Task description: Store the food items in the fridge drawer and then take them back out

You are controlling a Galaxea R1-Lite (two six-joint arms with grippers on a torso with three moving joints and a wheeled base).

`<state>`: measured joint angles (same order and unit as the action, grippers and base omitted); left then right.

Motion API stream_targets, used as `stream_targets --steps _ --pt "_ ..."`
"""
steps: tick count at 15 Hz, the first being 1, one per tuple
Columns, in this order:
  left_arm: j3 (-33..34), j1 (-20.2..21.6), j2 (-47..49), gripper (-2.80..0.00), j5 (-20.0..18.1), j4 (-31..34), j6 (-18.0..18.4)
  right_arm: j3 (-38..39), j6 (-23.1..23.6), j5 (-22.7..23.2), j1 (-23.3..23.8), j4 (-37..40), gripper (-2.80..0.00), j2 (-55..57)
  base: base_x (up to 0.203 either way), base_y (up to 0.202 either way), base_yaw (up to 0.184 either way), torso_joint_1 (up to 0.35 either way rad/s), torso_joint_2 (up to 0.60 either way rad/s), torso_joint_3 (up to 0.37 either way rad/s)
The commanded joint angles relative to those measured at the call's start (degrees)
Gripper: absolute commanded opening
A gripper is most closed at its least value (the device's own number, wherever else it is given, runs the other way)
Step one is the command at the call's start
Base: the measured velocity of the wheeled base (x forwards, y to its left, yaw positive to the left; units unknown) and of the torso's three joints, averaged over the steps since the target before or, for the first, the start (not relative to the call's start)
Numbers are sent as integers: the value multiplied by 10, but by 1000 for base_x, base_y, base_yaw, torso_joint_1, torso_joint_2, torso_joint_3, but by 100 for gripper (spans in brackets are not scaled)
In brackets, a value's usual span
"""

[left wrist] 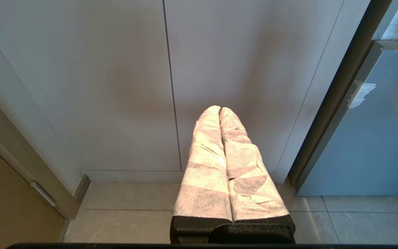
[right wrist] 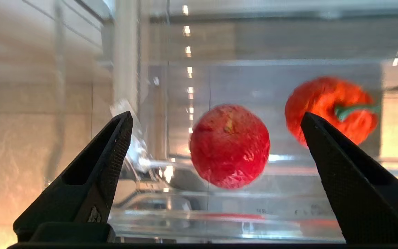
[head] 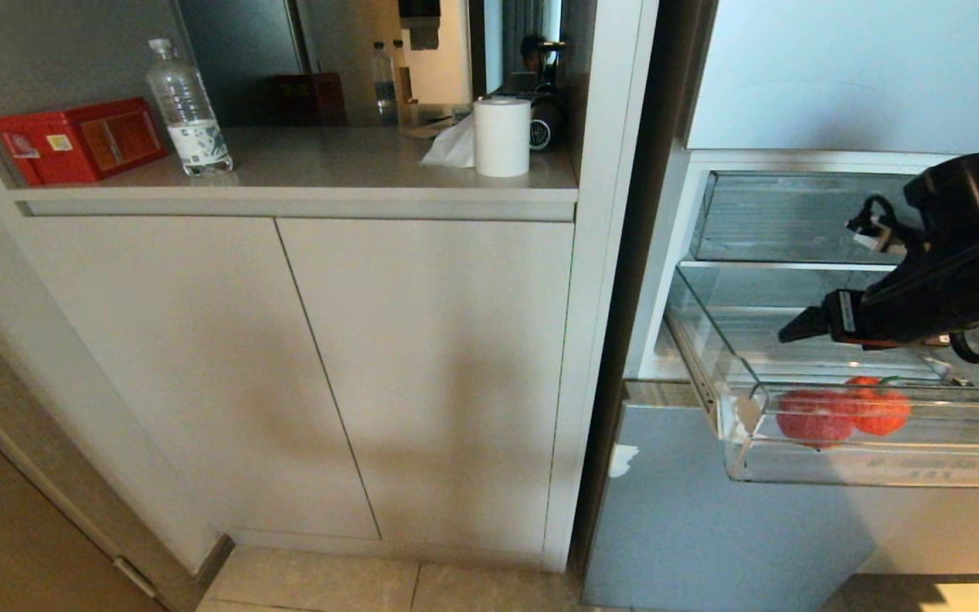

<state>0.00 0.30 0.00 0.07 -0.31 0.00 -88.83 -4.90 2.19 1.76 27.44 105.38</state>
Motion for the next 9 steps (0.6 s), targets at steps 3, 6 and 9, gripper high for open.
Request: stream_targets --steps 3,6,9 --pt "0 0 1 -280 0 0 0 -66 5 -13 1 39 0 32 0 0 0 0 0 0" --pt "0 0 1 -280 0 0 0 -159 5 -15 2 125 0 80 0 0 0 0 0 0" --pt "0 0 1 -280 0 0 0 -226 6 -15 4 221 0 111 0 0 0 0 0 0"
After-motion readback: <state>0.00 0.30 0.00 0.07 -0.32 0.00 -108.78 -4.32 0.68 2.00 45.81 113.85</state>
